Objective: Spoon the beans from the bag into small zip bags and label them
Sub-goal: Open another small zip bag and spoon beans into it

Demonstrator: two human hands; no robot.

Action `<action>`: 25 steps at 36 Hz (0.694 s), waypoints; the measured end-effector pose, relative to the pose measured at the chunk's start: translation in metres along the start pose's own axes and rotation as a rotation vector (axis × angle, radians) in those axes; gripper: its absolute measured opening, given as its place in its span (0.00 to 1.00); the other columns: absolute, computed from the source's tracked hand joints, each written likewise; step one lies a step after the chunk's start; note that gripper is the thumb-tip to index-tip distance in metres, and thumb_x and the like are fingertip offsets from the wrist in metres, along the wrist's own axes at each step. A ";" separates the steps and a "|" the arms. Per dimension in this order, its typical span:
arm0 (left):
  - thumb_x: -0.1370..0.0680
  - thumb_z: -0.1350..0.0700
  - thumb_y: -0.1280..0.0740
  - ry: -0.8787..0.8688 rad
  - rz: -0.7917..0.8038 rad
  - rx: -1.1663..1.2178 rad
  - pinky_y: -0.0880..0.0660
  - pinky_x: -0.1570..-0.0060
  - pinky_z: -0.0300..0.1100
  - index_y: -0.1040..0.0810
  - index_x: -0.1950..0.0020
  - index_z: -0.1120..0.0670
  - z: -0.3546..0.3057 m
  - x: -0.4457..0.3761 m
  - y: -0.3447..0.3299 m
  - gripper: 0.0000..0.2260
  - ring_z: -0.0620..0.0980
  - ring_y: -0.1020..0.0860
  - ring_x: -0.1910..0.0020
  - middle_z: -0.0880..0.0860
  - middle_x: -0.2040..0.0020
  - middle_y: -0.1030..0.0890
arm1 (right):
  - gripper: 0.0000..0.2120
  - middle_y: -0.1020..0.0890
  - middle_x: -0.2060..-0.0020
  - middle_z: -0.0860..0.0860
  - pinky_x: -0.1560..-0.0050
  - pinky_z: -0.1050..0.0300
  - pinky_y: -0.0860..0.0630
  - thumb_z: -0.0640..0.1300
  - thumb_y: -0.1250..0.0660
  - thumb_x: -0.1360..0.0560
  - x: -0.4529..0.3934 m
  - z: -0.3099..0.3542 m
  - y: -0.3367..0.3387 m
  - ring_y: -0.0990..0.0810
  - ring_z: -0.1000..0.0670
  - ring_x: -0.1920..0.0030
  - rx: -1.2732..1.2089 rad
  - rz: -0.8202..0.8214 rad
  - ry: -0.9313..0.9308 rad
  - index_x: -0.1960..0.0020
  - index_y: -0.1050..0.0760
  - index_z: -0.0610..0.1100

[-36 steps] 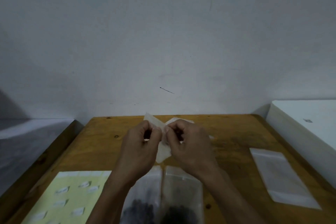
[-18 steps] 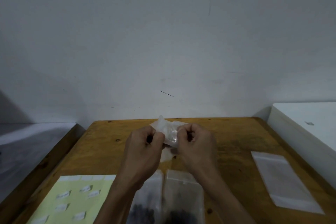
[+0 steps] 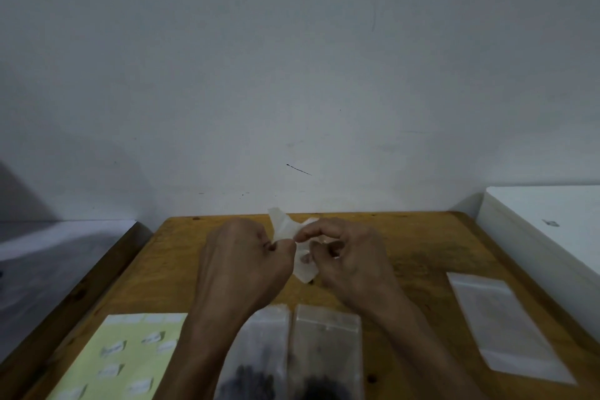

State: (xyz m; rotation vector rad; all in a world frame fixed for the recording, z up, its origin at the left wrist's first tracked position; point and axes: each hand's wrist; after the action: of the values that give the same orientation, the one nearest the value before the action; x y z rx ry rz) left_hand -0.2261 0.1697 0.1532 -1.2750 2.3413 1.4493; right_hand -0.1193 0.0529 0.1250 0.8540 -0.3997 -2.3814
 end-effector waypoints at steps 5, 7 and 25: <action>0.32 0.50 0.27 -0.057 0.071 0.196 0.27 0.72 0.45 0.28 0.70 0.53 0.002 0.002 0.004 0.13 0.44 0.29 0.74 0.48 0.74 0.27 | 0.18 0.18 0.48 0.61 0.65 0.73 0.24 0.33 0.31 0.24 0.001 -0.002 0.000 0.20 0.66 0.62 -0.058 0.101 -0.069 0.42 0.16 0.52; 0.36 0.39 0.28 -0.132 0.160 0.259 0.23 0.64 0.45 0.26 0.54 0.47 0.011 0.002 0.009 0.18 0.42 0.25 0.61 0.45 0.59 0.23 | 0.18 0.16 0.46 0.60 0.65 0.69 0.23 0.33 0.30 0.24 0.001 -0.002 0.001 0.20 0.65 0.62 -0.122 0.130 -0.106 0.40 0.17 0.51; 0.42 0.30 0.26 -0.405 0.405 -0.094 0.28 0.42 0.42 0.40 0.36 0.38 0.044 -0.007 -0.011 0.41 0.43 0.32 0.44 0.38 0.41 0.33 | 0.30 0.16 0.50 0.56 0.58 0.56 0.19 0.46 0.19 0.33 -0.009 -0.023 -0.001 0.19 0.60 0.63 -0.014 0.320 -0.103 0.33 0.22 0.54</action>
State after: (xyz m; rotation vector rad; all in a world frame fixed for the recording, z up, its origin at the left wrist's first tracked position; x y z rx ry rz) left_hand -0.2280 0.2062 0.1258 -0.4627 2.3459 1.7457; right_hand -0.0995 0.0573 0.1116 0.6110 -0.5186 -2.1325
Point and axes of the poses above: each hand's wrist, its own x-axis away from the middle knuckle, its own y-axis out of the back of the hand, z = x × y
